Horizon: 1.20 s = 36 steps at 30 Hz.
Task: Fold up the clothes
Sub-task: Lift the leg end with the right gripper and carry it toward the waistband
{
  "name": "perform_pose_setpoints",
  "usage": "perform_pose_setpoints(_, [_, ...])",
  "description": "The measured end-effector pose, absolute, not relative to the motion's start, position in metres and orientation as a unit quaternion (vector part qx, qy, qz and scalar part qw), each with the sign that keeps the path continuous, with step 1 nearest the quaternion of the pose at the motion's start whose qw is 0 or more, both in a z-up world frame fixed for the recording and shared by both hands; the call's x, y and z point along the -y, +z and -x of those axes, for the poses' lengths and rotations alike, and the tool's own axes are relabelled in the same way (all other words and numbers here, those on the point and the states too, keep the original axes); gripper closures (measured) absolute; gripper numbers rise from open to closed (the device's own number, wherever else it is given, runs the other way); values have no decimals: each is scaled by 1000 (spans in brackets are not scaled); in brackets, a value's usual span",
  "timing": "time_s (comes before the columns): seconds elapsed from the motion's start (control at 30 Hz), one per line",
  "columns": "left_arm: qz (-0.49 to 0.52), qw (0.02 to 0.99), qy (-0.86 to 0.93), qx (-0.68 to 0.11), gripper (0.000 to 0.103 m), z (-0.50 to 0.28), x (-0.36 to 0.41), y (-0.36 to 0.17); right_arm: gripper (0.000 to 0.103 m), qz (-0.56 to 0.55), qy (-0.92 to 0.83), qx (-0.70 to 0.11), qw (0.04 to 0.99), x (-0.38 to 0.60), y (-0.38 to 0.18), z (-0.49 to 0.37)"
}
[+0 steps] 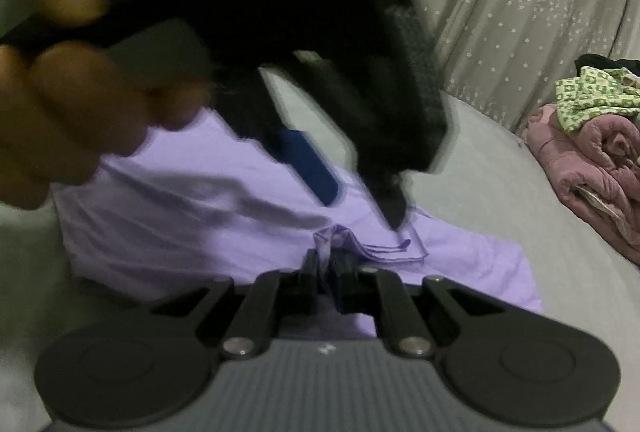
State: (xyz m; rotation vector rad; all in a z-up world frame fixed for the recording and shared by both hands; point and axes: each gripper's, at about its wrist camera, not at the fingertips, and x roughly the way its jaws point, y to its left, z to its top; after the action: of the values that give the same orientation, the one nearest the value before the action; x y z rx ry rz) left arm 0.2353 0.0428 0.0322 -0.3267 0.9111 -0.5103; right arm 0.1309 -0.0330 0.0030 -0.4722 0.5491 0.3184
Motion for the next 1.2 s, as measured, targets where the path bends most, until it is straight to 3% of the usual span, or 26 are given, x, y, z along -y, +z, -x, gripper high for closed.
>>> perform_pose_setpoints(0.27, [156, 840, -260, -450, 63, -242, -42, 19, 95, 271, 154, -253, 916, 22, -2, -127])
perform_pose_setpoints(0.53, [339, 803, -246, -423, 62, -232, -101, -6, 95, 336, 147, -224, 903, 9, 11, -127])
perform_pose_setpoints(0.7, [434, 770, -232, -406, 57, -231, -136, -19, 95, 464, 194, -174, 846, -33, 7, -112])
perform_pose_setpoints(0.93, [449, 763, -217, -410, 53, -224, -145, -23, 95, 585, 242, -165, 756, -37, -11, -97])
perform_pose_setpoints(1.2, [467, 763, -175, -410, 50, -212, -174, -16, 95, 538, 190, -157, 806, -40, 17, -118])
